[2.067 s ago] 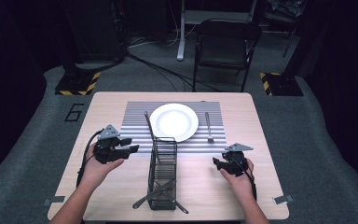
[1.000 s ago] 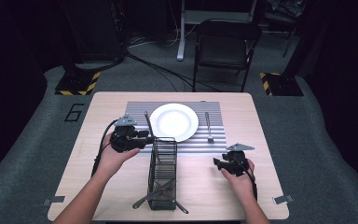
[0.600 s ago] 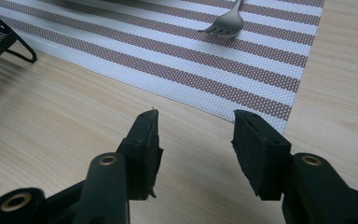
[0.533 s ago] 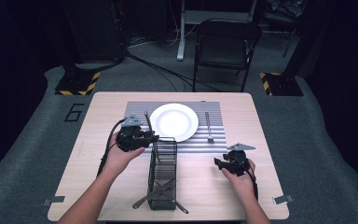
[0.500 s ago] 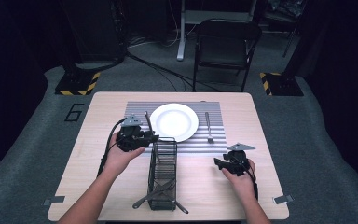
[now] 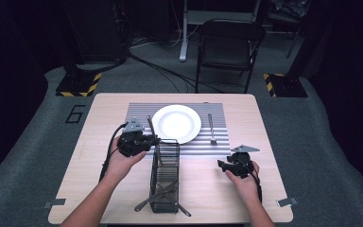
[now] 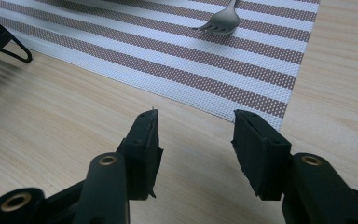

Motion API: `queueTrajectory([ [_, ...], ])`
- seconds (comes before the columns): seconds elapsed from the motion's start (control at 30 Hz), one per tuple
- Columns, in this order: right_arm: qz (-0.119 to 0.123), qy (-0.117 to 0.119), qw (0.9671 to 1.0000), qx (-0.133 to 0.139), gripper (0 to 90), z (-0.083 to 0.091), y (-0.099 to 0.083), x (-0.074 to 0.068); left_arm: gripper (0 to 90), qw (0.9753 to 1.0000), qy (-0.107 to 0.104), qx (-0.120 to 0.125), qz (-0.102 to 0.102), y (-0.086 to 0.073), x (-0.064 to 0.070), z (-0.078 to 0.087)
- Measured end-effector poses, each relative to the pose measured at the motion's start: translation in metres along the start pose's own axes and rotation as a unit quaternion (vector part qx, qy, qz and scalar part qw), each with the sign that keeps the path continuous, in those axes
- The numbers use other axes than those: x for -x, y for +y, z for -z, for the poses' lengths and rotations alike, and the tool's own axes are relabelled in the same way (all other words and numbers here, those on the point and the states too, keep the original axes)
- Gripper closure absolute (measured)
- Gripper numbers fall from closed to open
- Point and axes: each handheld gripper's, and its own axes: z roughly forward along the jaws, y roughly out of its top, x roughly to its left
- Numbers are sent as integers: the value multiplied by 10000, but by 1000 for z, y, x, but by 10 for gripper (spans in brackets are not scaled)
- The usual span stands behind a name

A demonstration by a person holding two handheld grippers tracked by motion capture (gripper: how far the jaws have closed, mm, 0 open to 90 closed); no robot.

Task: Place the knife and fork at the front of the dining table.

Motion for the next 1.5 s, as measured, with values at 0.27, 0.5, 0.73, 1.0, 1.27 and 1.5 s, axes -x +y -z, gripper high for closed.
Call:
queueTrajectory([
  [0.27, 1, -7, 10000, -3, 505, 0, 0, 0, 786, 10000, 21, -17, -93, -3, 7, 4],
  [0.5, 16, -6, 10000, -15, 505, -1, 0, 1, 804, 10000, -71, 66, 23, -5, 8, 3],
  [0.73, 11, 9, 10000, -18, 505, -1, 0, 1, 803, 10000, 13, 9, -32, -6, 10, -4],
  [1.0, 22, -6, 10000, -19, 505, -1, -1, 2, 811, 9999, 7, -20, -116, -4, 15, -8],
  [1.27, -20, -11, 10000, -31, 505, -1, -1, 3, 818, 9997, -15, -160, -205, 4, 22, -8],
  [1.5, -16, -4, 10000, -35, 505, -1, -1, 3, 820, 9998, -23, -96, -187, 18, 23, 2],
])
